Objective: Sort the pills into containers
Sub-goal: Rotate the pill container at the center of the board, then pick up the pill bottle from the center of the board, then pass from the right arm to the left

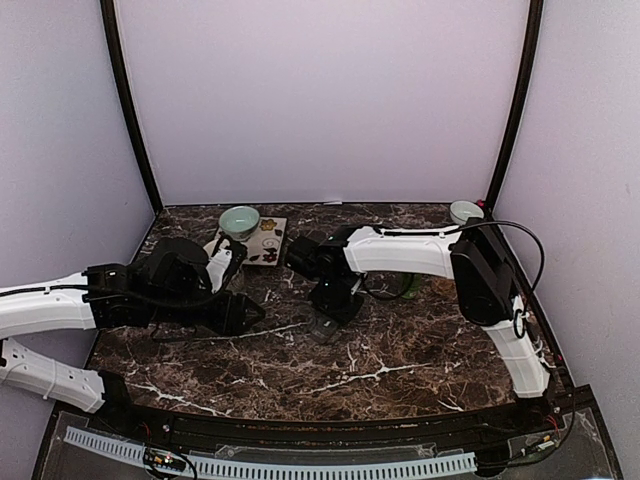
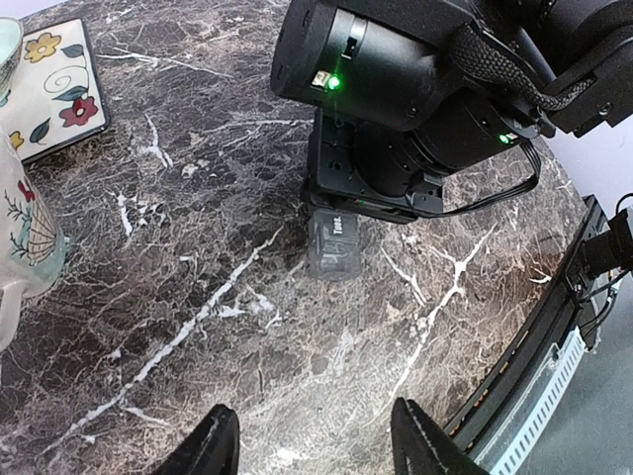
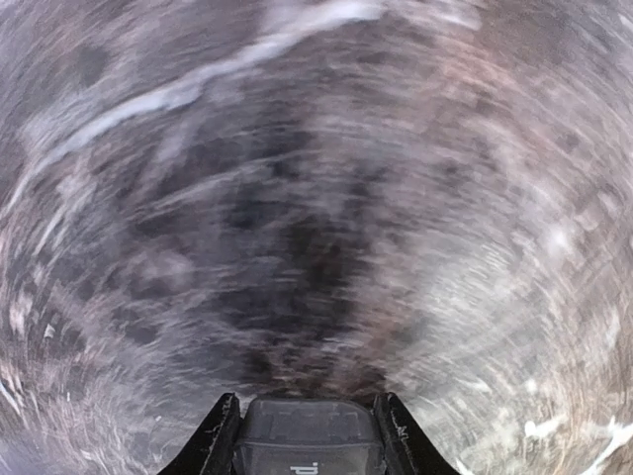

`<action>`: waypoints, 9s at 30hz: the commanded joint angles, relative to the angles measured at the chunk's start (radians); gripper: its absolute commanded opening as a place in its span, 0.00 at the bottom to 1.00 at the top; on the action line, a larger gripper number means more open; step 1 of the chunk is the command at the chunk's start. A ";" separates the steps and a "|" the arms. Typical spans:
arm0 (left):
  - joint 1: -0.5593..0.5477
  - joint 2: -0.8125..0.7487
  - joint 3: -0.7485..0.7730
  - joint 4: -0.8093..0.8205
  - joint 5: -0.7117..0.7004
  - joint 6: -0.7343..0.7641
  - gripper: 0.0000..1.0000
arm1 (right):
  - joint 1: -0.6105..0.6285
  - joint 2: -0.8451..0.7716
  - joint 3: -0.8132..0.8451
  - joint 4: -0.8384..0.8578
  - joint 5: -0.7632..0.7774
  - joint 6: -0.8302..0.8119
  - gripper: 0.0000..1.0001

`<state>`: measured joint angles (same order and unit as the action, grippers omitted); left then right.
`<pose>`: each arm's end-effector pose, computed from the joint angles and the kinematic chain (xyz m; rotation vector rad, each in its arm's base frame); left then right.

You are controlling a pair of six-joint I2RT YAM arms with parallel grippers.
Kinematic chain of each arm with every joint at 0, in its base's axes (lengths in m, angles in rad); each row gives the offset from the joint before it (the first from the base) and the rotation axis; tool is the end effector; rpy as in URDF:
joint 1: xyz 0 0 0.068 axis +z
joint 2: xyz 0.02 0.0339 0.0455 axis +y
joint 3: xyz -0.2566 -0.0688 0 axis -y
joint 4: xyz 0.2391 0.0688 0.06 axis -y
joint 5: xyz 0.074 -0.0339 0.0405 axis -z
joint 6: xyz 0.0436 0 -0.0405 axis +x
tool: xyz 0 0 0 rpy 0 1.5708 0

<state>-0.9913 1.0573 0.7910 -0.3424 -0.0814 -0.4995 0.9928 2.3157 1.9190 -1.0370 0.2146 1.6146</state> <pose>0.1326 -0.1962 0.2648 0.5078 2.2221 -0.7386 0.2556 0.3748 0.1496 0.9066 2.7514 0.1095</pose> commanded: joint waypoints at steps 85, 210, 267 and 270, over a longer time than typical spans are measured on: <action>-0.002 0.124 0.124 0.045 -0.003 0.061 0.62 | -0.159 -0.602 -0.337 -0.024 0.364 -0.532 0.65; 0.193 0.167 0.219 0.085 0.308 0.064 0.82 | -0.254 -0.681 -0.377 0.332 -0.247 -0.848 0.00; 0.441 0.256 0.187 0.835 1.048 -0.484 0.79 | -0.104 -0.857 -0.705 1.308 -0.659 -0.459 0.00; 0.441 0.251 0.179 0.839 1.062 -0.486 0.79 | -0.106 -0.852 -0.706 1.321 -0.665 -0.452 0.00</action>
<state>-0.5526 1.3220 0.9844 0.4263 0.9146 -0.9710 0.8833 1.4559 1.2194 0.1753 -0.4309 1.1404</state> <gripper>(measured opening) 0.793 0.503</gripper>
